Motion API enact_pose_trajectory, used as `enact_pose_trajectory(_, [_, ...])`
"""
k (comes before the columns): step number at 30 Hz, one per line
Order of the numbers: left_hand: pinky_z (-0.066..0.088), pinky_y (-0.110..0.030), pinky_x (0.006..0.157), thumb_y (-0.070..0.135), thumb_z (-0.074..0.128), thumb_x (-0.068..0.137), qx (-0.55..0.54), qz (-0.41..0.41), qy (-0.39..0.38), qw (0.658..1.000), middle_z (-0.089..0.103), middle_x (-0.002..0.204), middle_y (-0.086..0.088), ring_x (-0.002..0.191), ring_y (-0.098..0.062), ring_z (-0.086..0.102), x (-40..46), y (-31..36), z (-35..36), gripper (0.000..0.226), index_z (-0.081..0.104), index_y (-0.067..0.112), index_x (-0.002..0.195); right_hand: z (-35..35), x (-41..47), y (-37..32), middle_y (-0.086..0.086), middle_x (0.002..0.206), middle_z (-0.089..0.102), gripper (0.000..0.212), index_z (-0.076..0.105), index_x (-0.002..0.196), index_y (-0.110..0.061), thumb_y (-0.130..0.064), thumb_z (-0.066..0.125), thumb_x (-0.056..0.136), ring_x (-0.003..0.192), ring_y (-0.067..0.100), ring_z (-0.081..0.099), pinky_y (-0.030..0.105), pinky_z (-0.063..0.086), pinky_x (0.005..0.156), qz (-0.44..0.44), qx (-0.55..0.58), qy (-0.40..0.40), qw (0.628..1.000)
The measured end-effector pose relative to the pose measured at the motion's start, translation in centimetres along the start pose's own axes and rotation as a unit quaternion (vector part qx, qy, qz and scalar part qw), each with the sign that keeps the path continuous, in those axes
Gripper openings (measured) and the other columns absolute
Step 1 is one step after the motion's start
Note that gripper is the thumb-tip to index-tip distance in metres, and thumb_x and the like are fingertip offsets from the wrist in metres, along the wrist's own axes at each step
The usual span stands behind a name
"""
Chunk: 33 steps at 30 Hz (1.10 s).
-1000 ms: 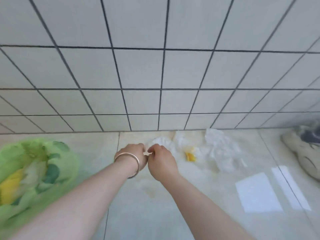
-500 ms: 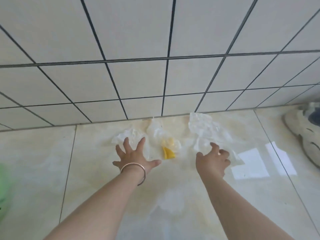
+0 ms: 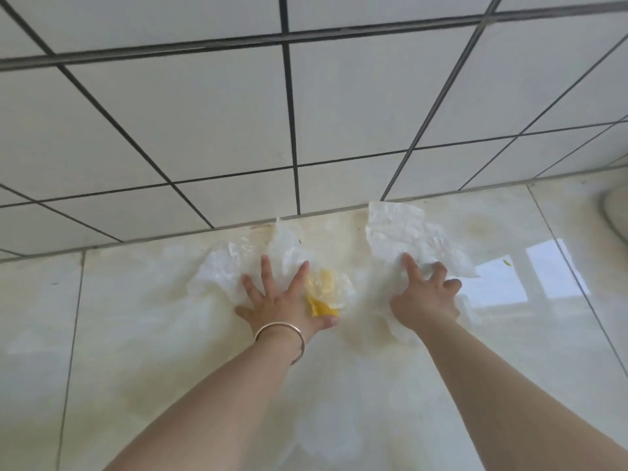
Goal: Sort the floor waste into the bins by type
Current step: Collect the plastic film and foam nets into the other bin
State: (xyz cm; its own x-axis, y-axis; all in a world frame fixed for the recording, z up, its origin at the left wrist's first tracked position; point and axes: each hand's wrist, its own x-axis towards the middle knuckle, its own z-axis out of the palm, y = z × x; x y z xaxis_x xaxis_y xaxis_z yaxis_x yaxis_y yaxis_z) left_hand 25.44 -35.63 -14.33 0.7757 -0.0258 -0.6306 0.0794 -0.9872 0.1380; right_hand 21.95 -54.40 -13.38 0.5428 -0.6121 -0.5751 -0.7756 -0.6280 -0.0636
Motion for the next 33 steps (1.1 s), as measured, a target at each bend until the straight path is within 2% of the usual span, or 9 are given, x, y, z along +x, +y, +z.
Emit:
enact_pose_trajectory(6, [0.027,-0.031,0.106,0.05,0.064,0.077,-0.019,0.103,0.103,0.989,0.024,0.144,0.001,0.13,-0.033,0.02,-0.1,0.7,1.6,0.044,0.053,0.038,0.118,4.0,-2.7,-2.5,0.008,0.122,0.036,0.062,0.046,0.129,-0.026,0.008,0.039,0.079,0.11,0.03,0.043,0.029,0.043,0.079,-0.13,0.119,0.041,0.984])
enact_pose_trajectory(10, [0.029,-0.026,0.103,0.033,0.05,0.09,-0.047,0.112,0.047,0.992,0.045,0.132,-0.005,0.119,-0.029,0.037,-0.4,0.6,1.2,0.034,0.056,0.018,0.12,5.5,-4.7,-4.2,0.011,0.114,0.047,0.036,0.056,0.117,-0.012,0.0,0.04,0.087,0.101,0.032,0.053,0.027,0.038,0.073,-0.163,0.166,-0.01,0.972])
enact_pose_trajectory(13, [0.041,-0.032,0.088,0.021,0.048,0.089,-0.197,0.066,-0.01,0.978,0.062,0.112,-0.012,0.105,-0.031,0.054,-1.2,0.4,0.2,0.02,0.059,0.012,0.102,5.5,-6.0,-5.7,0.012,0.101,0.046,0.02,0.056,0.094,-0.004,-0.001,0.037,0.089,0.087,0.028,0.048,0.026,0.034,0.07,-0.131,0.248,-0.061,0.958])
enact_pose_trajectory(15, [0.041,-0.031,0.074,0.019,0.048,0.087,-0.291,0.024,-0.033,0.956,0.063,0.098,-0.014,0.094,-0.032,0.058,-1.9,-0.1,-0.5,0.01,0.054,0.011,0.09,5.3,-6.9,-6.3,0.007,0.1,0.042,0.019,0.054,0.089,-0.006,0.002,0.036,0.088,0.086,0.025,0.046,0.024,0.034,0.07,-0.119,0.289,-0.079,0.947])
enact_pose_trajectory(18, [0.04,-0.031,0.074,0.022,0.053,0.086,-0.375,-0.022,-0.057,0.925,0.061,0.099,-0.016,0.091,-0.032,0.059,-3.0,-1.1,-1.6,0.018,0.05,0.009,0.098,4.8,-8.7,-7.2,0.002,0.108,0.042,0.03,0.061,0.107,-0.005,0.002,0.038,0.089,0.091,0.019,0.049,0.011,0.034,0.055,-0.113,0.356,-0.099,0.922])
enact_pose_trajectory(20, [0.042,-0.032,0.075,0.024,0.057,0.086,-0.433,-0.041,-0.054,0.899,0.056,0.096,-0.011,0.084,-0.027,0.055,-4.1,-1.8,-2.7,0.025,0.041,0.011,0.1,4.1,-10.3,-8.0,0.0,0.11,0.047,0.029,0.061,0.103,-0.012,0.001,0.038,0.089,0.091,0.016,0.049,0.007,0.034,0.057,-0.118,0.391,-0.112,0.906])
enact_pose_trajectory(26, [0.051,-0.037,0.091,0.035,0.058,0.088,-0.47,-0.022,0.001,0.882,0.05,0.107,-0.003,0.098,-0.028,0.058,-8.2,-7.3,-7.5,0.065,0.02,0.03,0.14,1.8,-17.3,-12.0,0.003,0.076,0.056,0.027,0.054,0.088,-0.014,0.002,0.033,0.089,0.067,0.016,0.05,0.021,0.037,0.054,-0.198,0.363,-0.163,0.896])
enact_pose_trajectory(30, [0.047,-0.029,0.084,0.038,0.054,0.09,-0.493,0.01,0.012,0.87,0.059,0.108,-0.003,0.095,-0.022,0.056,-12.2,-12.6,-11.8,0.05,0.036,0.028,0.136,0.7,-23.7,-15.4,0.001,0.072,0.052,0.024,0.05,0.079,-0.013,0.002,0.034,0.089,0.071,0.019,0.046,0.022,0.035,0.054,-0.256,0.334,-0.145,0.895])
enact_pose_trajectory(33, [0.045,-0.03,0.077,0.042,0.052,0.09,-0.498,0.022,0.044,0.866,0.063,0.098,-0.001,0.091,-0.023,0.06,-15.6,-16.9,-14.7,0.035,0.049,0.022,0.118,-0.3,-29.3,-18.0,-0.001,0.072,0.052,0.022,0.051,0.082,-0.01,0.002,0.034,0.089,0.071,0.018,0.047,0.011,0.035,0.047,-0.301,0.326,-0.123,0.888])
